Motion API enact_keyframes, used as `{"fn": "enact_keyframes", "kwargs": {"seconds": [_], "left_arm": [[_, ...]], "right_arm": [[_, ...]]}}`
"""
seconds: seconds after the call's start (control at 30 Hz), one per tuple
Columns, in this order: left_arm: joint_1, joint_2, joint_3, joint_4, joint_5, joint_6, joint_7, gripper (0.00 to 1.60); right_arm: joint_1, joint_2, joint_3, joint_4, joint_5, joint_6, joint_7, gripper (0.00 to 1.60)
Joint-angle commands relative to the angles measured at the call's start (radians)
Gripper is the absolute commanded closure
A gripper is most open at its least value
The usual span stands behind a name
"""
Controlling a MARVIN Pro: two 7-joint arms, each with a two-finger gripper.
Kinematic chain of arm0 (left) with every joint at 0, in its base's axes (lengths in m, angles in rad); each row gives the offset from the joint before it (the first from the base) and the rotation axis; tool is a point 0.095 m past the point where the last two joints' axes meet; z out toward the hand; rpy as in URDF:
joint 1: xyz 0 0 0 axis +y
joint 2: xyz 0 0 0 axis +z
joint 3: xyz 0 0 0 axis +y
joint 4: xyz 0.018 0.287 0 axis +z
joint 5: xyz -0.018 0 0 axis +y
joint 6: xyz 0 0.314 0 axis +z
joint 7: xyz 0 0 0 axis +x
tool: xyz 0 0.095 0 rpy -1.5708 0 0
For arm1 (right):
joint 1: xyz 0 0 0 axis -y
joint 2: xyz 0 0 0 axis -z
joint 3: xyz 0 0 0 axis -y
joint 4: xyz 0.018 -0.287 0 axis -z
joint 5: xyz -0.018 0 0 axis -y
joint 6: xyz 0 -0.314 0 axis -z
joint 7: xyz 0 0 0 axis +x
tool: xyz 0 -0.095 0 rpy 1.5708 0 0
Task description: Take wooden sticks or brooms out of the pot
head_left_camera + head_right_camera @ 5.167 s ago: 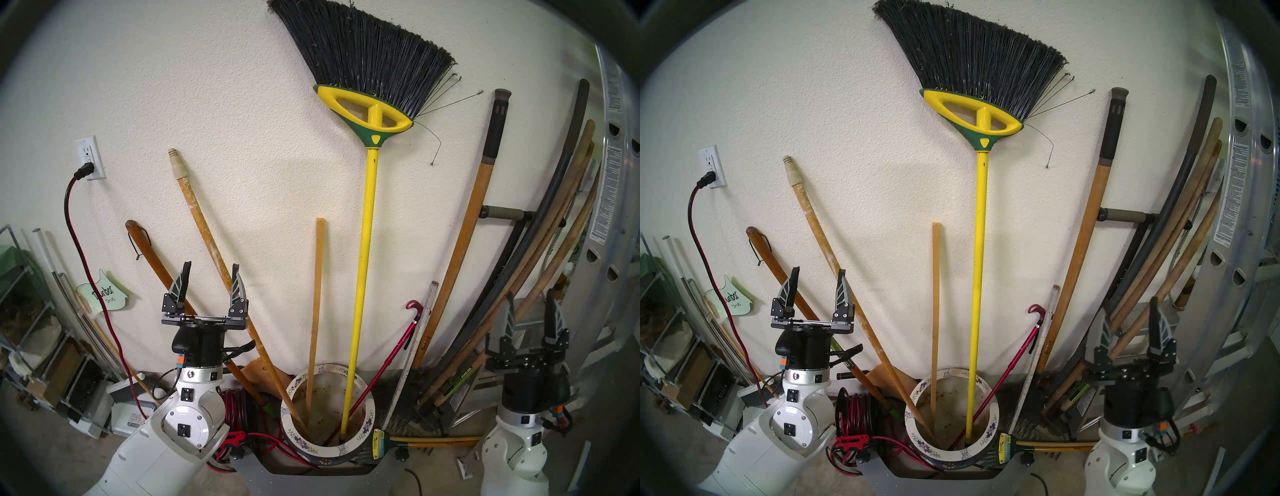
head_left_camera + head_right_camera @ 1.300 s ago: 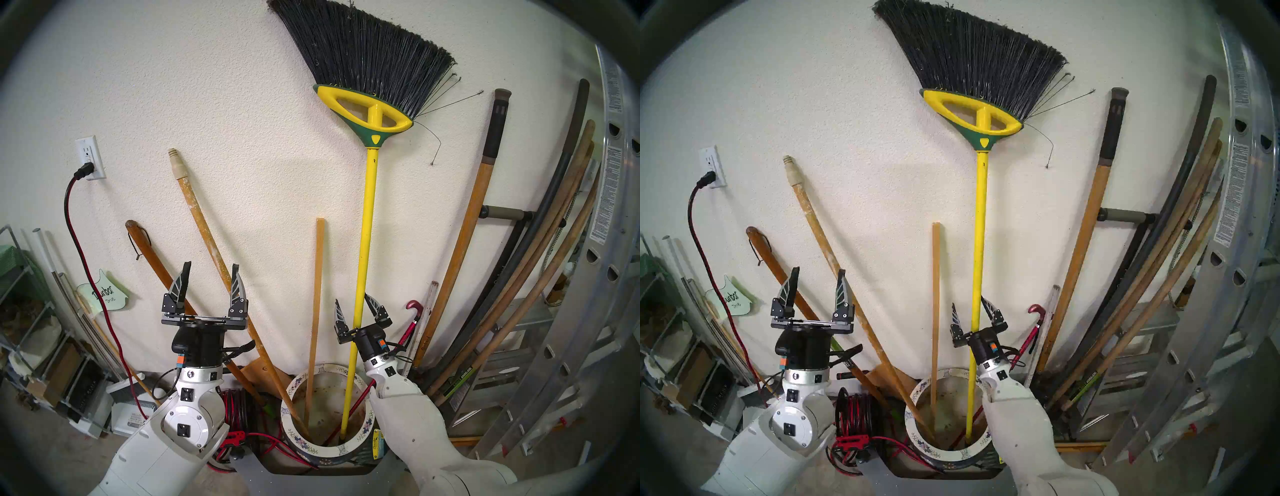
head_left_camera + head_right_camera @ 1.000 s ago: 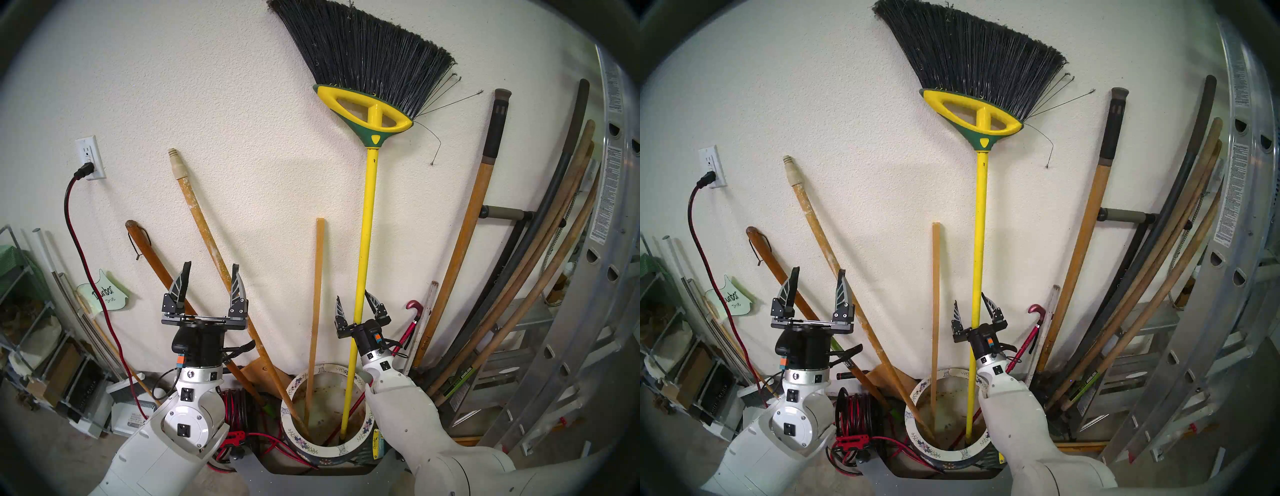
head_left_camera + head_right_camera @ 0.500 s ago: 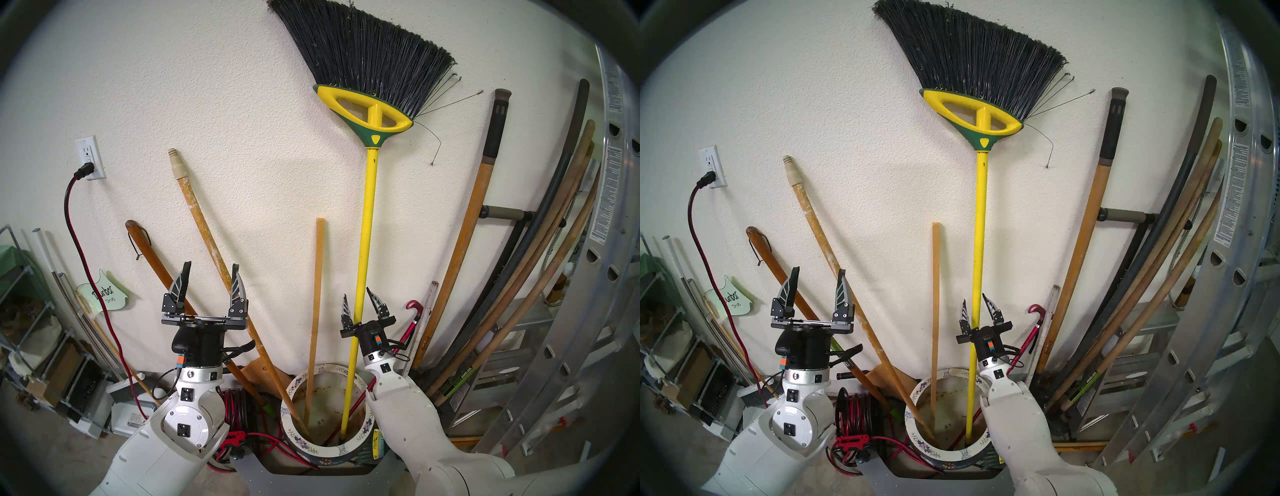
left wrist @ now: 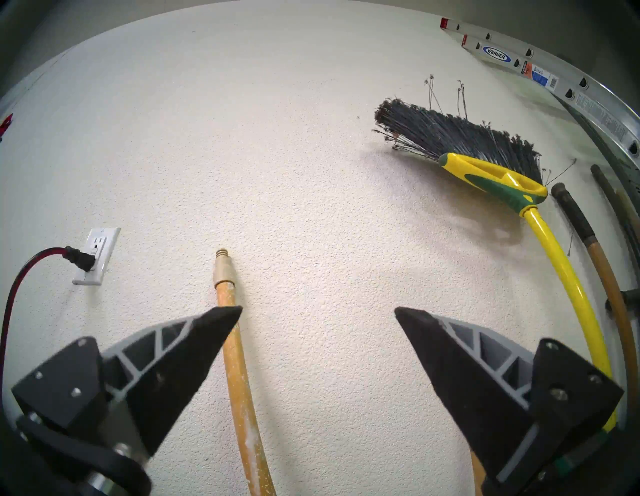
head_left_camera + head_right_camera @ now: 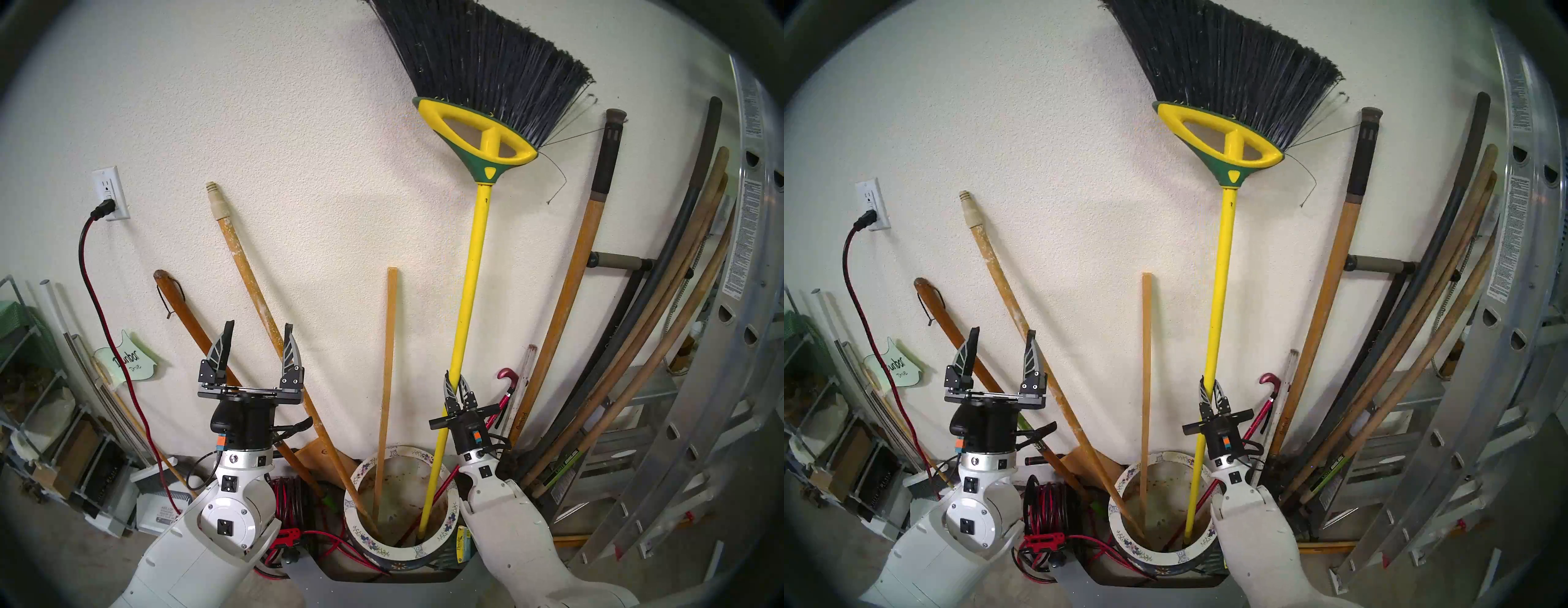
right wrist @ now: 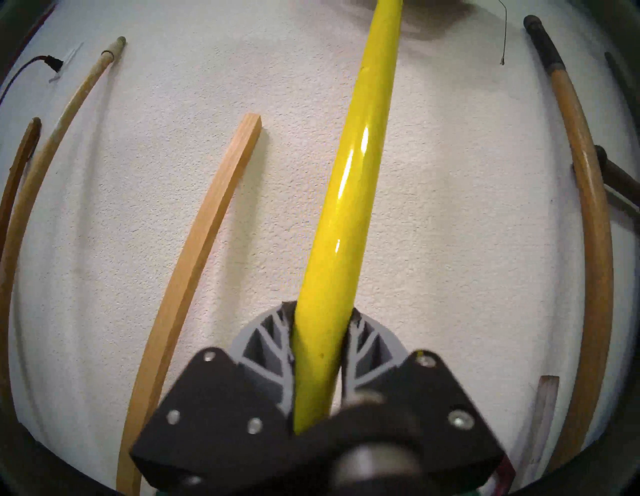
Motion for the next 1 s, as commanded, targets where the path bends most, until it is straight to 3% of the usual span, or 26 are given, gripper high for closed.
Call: {"fn": "enact_keyframes", "kwargs": {"seconds": [0.0,0.57,0.7,0.97], "left_arm": [[-0.001,-0.003,0.001,-0.001,0.0,-0.001,0.001,0.0],[0.0,-0.006,-0.002,-0.001,-0.001,-0.001,-0.004,0.0],[-0.014,0.063,0.048,-0.046,-0.061,-0.039,-0.081,0.0],[-0.075,0.141,0.15,-0.173,-0.182,-0.066,-0.201,0.0]], "right_arm": [[-0.113,0.02,-0.036,-0.065,0.04,0.003,0.029,1.6],[-0.271,0.075,-0.135,-0.278,0.191,0.003,0.123,1.6],[-0.319,0.087,-0.142,-0.338,0.212,0.003,0.142,1.6],[-0.346,0.102,-0.145,-0.37,0.226,0.003,0.156,1.6]]}}
